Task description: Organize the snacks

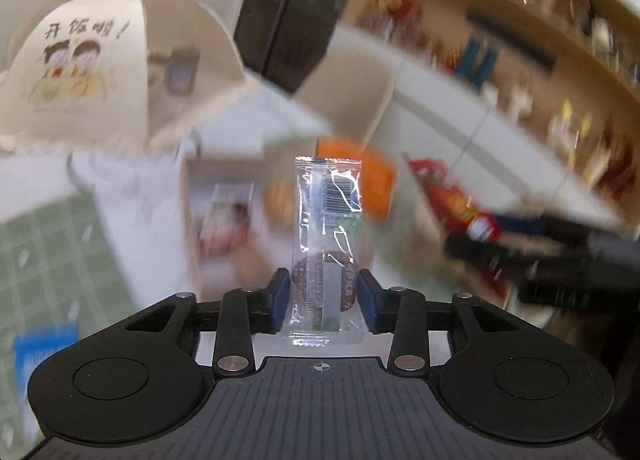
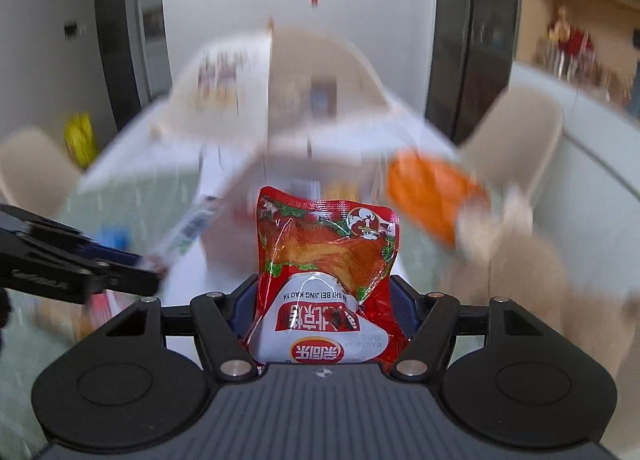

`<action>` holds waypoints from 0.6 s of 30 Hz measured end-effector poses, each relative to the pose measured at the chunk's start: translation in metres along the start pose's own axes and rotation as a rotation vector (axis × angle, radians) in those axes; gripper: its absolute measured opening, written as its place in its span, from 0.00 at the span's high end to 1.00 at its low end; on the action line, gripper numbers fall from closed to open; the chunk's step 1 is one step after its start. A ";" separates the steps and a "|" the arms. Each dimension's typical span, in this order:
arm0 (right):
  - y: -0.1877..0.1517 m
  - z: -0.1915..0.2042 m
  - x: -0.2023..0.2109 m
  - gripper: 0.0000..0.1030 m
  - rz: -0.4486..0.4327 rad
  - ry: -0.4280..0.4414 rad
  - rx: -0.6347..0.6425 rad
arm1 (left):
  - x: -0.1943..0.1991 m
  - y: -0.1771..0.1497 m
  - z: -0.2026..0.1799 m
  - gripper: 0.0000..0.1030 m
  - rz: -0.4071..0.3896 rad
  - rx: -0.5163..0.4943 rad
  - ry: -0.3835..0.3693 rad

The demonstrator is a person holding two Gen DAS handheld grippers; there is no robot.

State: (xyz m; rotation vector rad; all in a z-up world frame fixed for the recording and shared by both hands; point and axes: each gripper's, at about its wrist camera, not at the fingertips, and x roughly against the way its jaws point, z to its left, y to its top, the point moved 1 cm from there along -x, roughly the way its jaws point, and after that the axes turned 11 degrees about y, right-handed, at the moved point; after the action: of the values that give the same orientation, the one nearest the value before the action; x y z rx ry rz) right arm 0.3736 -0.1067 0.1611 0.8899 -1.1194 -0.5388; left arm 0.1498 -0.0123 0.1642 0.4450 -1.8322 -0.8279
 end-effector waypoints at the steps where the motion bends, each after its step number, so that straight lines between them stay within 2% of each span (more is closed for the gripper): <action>1: 0.022 -0.004 -0.007 0.31 -0.030 0.022 -0.011 | -0.012 0.020 0.008 0.55 0.016 0.054 -0.015; 2: 0.043 -0.011 -0.018 0.21 -0.059 0.057 -0.031 | -0.027 0.039 0.018 0.58 0.039 0.112 -0.013; 3: 0.063 -0.016 -0.033 0.16 -0.068 0.087 -0.055 | -0.039 0.052 0.028 0.58 0.058 0.149 0.009; 5: 0.089 -0.027 -0.065 0.14 -0.037 0.067 -0.095 | -0.045 0.061 0.044 0.58 0.066 0.176 0.064; 7: 0.097 -0.035 -0.087 0.14 -0.002 0.013 -0.116 | -0.031 0.050 0.060 0.58 0.044 0.165 0.091; 8: 0.094 -0.037 -0.090 0.14 0.002 0.003 -0.120 | -0.024 0.041 0.066 0.58 0.041 0.159 0.098; 10: 0.077 -0.039 -0.092 0.14 0.018 0.040 -0.128 | -0.011 0.012 0.083 0.58 0.055 0.144 0.153; 14: 0.030 -0.026 -0.116 0.14 0.136 0.076 -0.110 | 0.005 -0.049 0.118 0.58 0.119 0.177 0.270; 18: -0.009 0.020 -0.137 0.15 0.234 0.144 -0.017 | 0.031 -0.102 0.144 0.58 0.185 0.288 0.277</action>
State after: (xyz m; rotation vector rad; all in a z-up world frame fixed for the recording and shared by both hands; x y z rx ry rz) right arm 0.3053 -0.0140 0.0837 0.7583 -1.0691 -0.2862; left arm -0.0017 -0.0549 0.0783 0.5341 -1.7052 -0.3566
